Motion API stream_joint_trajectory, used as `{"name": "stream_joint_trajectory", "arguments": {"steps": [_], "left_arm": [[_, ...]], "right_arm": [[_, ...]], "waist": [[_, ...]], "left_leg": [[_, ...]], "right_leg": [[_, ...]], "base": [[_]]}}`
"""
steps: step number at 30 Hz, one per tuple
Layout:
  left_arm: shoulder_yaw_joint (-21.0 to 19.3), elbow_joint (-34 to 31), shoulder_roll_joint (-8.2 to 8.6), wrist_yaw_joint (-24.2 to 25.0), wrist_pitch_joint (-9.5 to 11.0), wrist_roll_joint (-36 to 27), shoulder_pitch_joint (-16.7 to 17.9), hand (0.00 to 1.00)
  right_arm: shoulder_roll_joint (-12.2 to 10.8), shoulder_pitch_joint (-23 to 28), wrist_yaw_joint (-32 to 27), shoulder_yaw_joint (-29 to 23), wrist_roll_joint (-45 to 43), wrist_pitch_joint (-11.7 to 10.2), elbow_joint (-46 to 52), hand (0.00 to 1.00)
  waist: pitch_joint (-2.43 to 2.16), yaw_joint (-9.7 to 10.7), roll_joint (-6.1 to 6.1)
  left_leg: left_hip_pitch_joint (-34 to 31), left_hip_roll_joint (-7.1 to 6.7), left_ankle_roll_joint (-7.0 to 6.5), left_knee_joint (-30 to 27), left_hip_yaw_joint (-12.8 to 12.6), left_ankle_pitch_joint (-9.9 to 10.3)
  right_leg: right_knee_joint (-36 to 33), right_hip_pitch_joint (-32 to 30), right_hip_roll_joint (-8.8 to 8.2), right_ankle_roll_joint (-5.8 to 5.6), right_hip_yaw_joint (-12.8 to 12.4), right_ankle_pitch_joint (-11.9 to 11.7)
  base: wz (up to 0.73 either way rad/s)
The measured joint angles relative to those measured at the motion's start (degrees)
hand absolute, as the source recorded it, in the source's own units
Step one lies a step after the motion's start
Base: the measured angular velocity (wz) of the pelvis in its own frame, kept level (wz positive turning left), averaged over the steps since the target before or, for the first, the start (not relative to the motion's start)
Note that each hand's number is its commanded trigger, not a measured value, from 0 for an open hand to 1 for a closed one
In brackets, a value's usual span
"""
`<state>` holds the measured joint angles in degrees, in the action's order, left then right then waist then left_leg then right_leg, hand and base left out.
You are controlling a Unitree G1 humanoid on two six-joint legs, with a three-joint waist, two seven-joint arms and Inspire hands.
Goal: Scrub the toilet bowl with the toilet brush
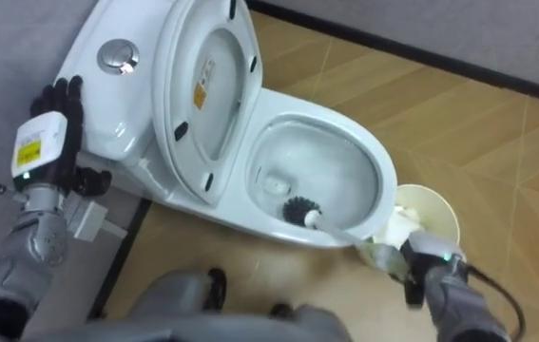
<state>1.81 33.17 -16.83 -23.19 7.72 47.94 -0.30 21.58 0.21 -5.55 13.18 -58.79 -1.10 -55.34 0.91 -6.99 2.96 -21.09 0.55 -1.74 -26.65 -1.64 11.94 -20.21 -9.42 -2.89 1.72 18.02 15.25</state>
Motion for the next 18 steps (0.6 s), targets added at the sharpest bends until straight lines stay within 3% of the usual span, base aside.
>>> {"name": "stream_joint_trajectory", "arguments": {"steps": [5,8,14,16,18], "left_arm": [[4.2,1.8,-1.61,-3.4,1.1,-0.2,-4.5,0.00],[6.7,1.6,-2.18,-5.4,1.6,-1.1,-6.6,0.00],[11.2,1.0,-3.49,-8.7,3.2,-1.1,-10.9,0.00],[13.2,1.0,-4.78,-9.9,4.0,-1.1,-13.2,0.00],[14.9,0.5,-5.28,-10.8,4.1,-1.2,-14.8,0.00]], "right_arm": [[2.6,-5.0,-4.3,4.8,-0.8,1.0,-2.7,1.00],[3.8,-8.5,-7.1,7.6,-0.8,1.7,-5.4,1.00],[8.0,-15.7,-10.5,11.8,-2.4,1.4,-7.1,1.00],[9.2,-18.2,-12.2,12.9,-2.4,1.2,-7.2,1.00],[10.1,-19.8,-13.5,13.2,-2.3,1.0,-7.0,1.00]], "waist": [[1.04,-1.1,-0.34],[1.19,-1.9,-0.63],[1.85,-3.4,-1.68],[2.35,-4.4,-1.92],[2.57,-4.7,-2.31]], "left_leg": [[-5.1,-0.17,-0.40,-2.8,0.8,-0.5],[-9.2,-0.36,-0.65,-4.3,1.8,-0.8],[-17.4,-1.50,-1.50,-9.3,2.0,-0.8],[-20.3,-1.85,-1.63,-10.9,2.3,-0.8],[-22.6,-2.41,-1.89,-11.8,2.5,-1.1]], "right_leg": [[-4.3,-5.3,-0.95,0.25,1.3,1.0],[-7.2,-9.4,-1.70,0.39,1.9,1.6],[-16.1,-18.3,-5.04,0.56,3.3,4.3],[-18.6,-21.1,-6.06,0.73,4.2,5.0],[-20.5,-23.7,-6.89,0.66,4.2,5.4]], "base": [[0.11],[0.11],[0.11],[0.11],[0.13]]}}
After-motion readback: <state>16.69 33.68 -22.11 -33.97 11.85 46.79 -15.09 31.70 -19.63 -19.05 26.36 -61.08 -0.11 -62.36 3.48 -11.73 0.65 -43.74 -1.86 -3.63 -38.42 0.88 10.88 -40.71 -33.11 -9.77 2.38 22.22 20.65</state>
